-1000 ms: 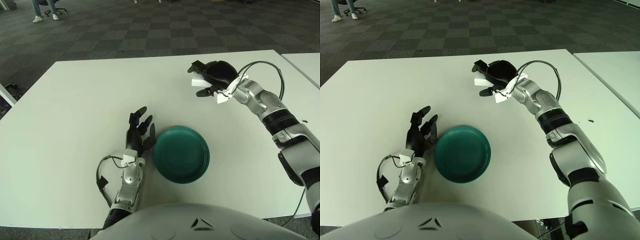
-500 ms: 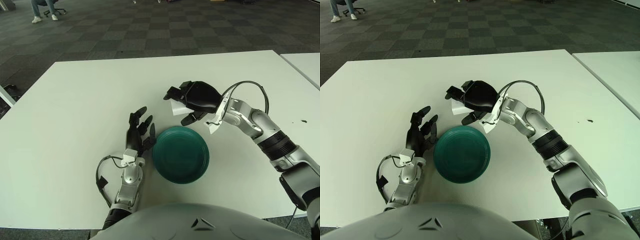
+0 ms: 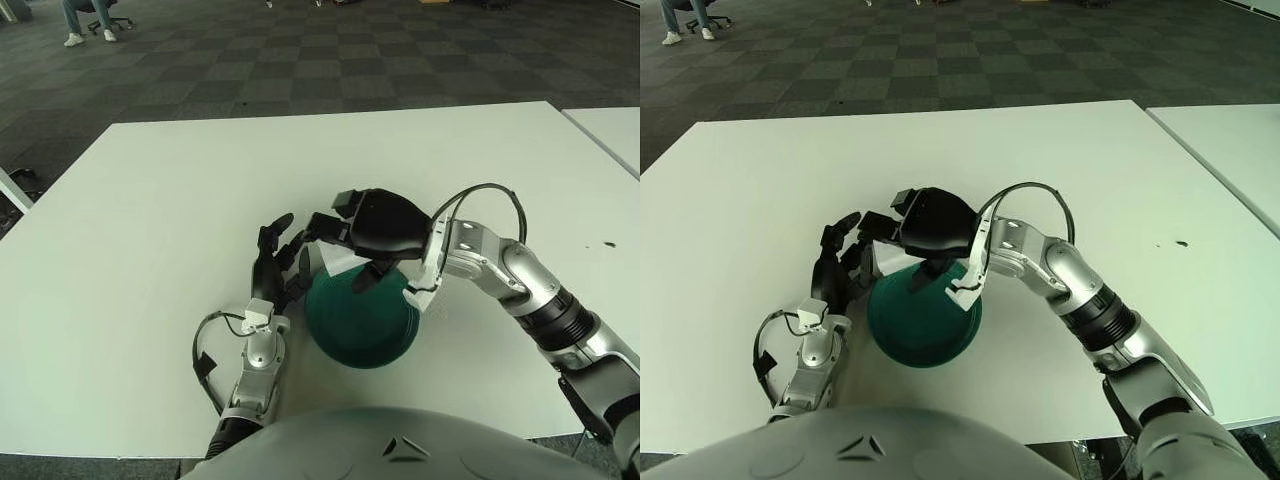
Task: Put the charger into the plate.
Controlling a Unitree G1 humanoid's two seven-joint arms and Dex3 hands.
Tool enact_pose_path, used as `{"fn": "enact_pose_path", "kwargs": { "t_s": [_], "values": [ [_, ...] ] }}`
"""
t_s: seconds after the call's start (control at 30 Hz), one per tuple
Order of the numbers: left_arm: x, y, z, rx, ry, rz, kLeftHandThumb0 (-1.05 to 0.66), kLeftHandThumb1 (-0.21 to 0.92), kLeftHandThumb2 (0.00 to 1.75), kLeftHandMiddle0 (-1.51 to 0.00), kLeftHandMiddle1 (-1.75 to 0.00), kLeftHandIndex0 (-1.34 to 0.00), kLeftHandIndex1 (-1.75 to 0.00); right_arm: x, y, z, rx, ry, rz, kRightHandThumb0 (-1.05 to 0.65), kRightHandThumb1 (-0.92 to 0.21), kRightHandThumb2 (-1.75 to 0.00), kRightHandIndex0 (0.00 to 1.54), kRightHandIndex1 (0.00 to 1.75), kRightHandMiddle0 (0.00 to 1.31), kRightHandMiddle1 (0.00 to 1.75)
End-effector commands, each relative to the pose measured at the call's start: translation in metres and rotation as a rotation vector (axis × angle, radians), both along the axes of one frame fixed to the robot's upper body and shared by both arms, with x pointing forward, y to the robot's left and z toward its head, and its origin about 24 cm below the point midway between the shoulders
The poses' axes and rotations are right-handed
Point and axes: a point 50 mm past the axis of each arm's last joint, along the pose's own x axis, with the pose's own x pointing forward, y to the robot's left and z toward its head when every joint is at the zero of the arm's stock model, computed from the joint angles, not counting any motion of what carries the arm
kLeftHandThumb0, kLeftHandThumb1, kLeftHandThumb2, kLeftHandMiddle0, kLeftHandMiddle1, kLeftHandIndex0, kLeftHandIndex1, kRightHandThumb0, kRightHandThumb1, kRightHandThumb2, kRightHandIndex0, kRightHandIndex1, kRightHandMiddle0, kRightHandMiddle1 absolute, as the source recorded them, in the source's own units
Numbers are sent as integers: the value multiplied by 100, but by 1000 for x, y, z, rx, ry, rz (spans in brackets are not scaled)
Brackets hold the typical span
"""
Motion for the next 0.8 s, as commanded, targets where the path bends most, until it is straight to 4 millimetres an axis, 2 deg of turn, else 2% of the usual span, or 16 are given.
{"fn": "enact_pose_path", "kwargs": {
  "t_s": [0.0,0.1,0.13,0.17,0.2,0.27,0.3,0.37,0.47,0.53,0.63,0.77],
  "values": [
    [-29,-7,-38,-17,204,-8,-67,92,81,-63,-3,-14,-84,-6,1,6,13,53,-16,-43,-92,-62,102,175,81,175],
    [-29,-9,-40,-50,230,5,-67,92,81,-60,-1,-13,-83,-9,3,4,8,93,-22,-44,-92,-65,100,175,78,175],
    [-29,-9,-41,-62,239,9,-67,92,81,-59,-1,-13,-83,-9,4,6,-30,165,-35,-44,-92,-65,99,175,77,175],
    [-28,-10,-42,-69,244,10,-68,92,81,-59,-1,-13,-83,-10,5,7,-61,222,-39,-41,-91,-61,95,175,57,175],
    [-27,-10,-42,-78,252,0,-68,92,81,-59,-1,-13,-83,-24,11,-2,-78,162,6,-40,-91,-60,94,175,50,175],
    [-24,-10,-42,-95,255,-8,-69,92,78,-60,-1,-14,-83,-41,20,-11,-94,120,43,-39,-79,-65,93,175,48,164],
    [-23,-11,-42,-102,253,-7,-69,92,78,-61,-1,-14,-83,-43,22,-13,-101,137,33,-39,-78,-66,93,175,46,165],
    [-21,-10,-38,-127,229,4,-68,92,75,-64,-3,-17,-84,-36,23,-7,-134,195,-9,-39,-71,-77,93,175,42,169],
    [-22,-11,-31,-169,183,21,-66,92,71,-69,-5,-21,-87,-36,25,-8,-201,156,37,-40,-63,-90,94,175,41,173],
    [-23,-11,-29,-182,167,26,-63,92,70,-71,-7,-23,-88,-37,25,-13,-228,128,70,-40,-61,-93,96,175,41,174],
    [-26,-11,-28,-178,146,38,-60,92,67,-75,-8,-26,-89,-41,23,-30,-238,106,130,-40,-59,-96,99,175,41,174],
    [-28,-10,-23,-149,143,31,-55,92,67,-76,-10,-28,-89,-41,20,-32,-220,76,149,-40,-59,-96,99,175,41,175]
  ]
}}
